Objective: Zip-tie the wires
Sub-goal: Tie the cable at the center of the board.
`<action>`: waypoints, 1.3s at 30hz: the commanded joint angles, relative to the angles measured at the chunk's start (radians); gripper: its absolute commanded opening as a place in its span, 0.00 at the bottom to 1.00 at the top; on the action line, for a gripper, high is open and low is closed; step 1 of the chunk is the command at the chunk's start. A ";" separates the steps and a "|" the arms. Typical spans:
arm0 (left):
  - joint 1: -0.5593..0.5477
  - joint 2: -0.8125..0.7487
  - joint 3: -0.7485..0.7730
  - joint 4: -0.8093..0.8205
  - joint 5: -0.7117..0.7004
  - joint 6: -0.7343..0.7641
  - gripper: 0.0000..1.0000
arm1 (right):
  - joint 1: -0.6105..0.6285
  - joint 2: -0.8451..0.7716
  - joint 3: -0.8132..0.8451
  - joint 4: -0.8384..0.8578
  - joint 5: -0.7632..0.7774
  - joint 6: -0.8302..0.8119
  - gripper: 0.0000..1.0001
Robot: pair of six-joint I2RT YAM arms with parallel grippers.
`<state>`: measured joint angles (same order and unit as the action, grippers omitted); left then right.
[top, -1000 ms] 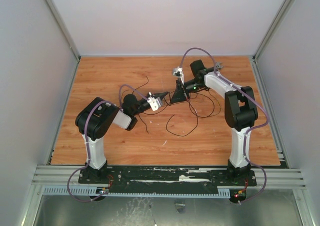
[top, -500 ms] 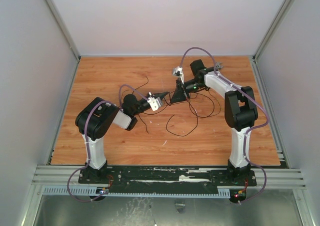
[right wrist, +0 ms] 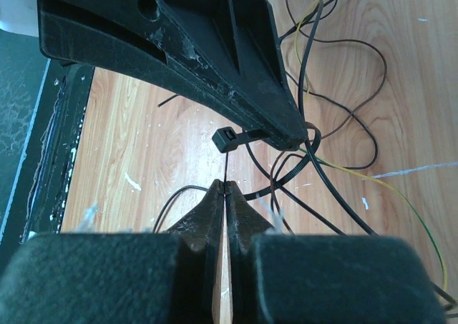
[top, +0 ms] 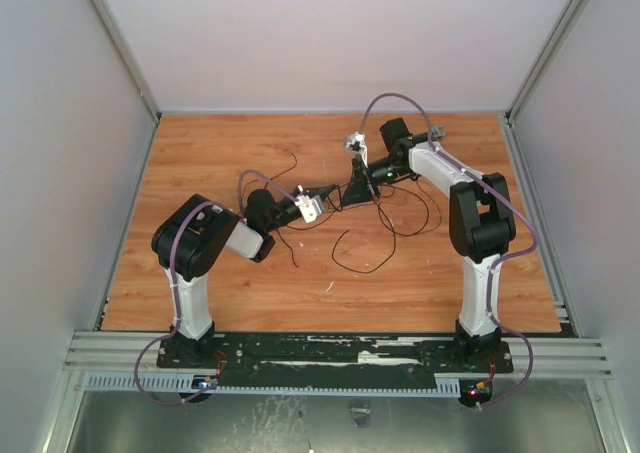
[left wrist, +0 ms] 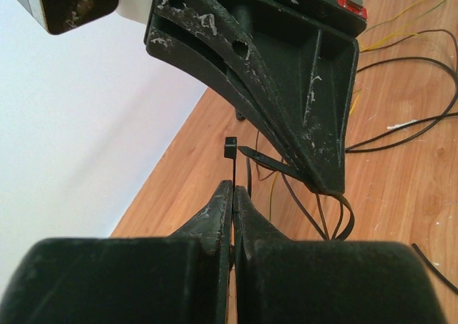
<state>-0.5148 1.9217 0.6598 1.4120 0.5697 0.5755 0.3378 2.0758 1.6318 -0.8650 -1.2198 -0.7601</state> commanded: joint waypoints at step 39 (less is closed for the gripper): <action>-0.025 -0.001 -0.030 0.043 0.009 0.129 0.00 | 0.006 0.058 0.129 -0.134 -0.021 0.034 0.00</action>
<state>-0.5282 1.9217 0.6403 1.4239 0.5724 0.6743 0.3378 2.1117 1.7248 -0.9840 -1.2247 -0.7490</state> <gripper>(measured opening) 0.014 0.003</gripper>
